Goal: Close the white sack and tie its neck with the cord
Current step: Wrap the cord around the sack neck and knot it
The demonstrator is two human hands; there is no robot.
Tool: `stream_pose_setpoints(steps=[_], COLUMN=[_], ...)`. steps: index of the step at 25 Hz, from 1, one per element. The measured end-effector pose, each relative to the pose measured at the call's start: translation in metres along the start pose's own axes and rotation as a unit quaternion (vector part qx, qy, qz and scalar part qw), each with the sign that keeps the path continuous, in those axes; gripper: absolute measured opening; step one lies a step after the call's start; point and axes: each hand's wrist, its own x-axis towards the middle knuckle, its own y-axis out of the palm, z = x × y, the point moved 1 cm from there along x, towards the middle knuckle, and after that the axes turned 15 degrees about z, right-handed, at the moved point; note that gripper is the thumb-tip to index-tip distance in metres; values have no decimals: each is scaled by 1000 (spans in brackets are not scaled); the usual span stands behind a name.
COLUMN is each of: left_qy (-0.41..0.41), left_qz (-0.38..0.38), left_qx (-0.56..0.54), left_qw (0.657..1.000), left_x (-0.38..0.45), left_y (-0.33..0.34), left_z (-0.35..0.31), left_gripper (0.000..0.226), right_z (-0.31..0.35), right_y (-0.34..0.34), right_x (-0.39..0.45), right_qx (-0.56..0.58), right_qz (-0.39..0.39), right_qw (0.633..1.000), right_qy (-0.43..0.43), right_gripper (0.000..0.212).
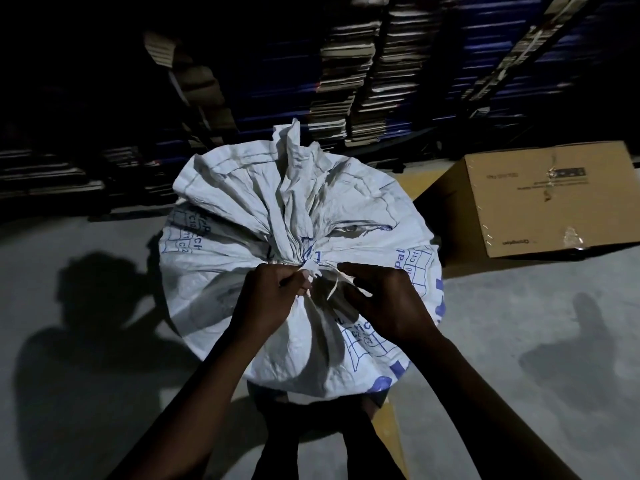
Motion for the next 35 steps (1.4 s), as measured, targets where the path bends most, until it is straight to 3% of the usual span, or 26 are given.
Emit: stream_pose_setpoints(steps=[3, 8, 14, 19, 29, 35], left_qy=[-3, 2, -13, -8, -5, -9], left_qz=[7, 6, 36, 48, 51, 36], left_qx=[-17, -1, -67, -77, -73, -60], left_qw=[1000, 1000, 997, 996, 996, 998], left_x=[0, 4, 2, 3, 3, 3], left_y=[-2, -3, -4, -10, -10, -9], left_z=[3, 6, 2, -2, -2, -1], left_gripper=[38, 25, 21, 22, 20, 23], right_z=[4, 3, 3, 3, -2, 3], right_y=[-6, 4, 3, -9, -24, -12], right_x=[2, 8, 20, 30, 39, 48], right_qx=[-96, -190, -105, -102, -114, -153], right_qz=[12, 26, -23, 22, 101, 97], right_qw=[993, 979, 993, 994, 986, 983], right_qy=[-66, -73, -44, -38, -62, -33], right_gripper=[25, 29, 39, 18, 17, 46])
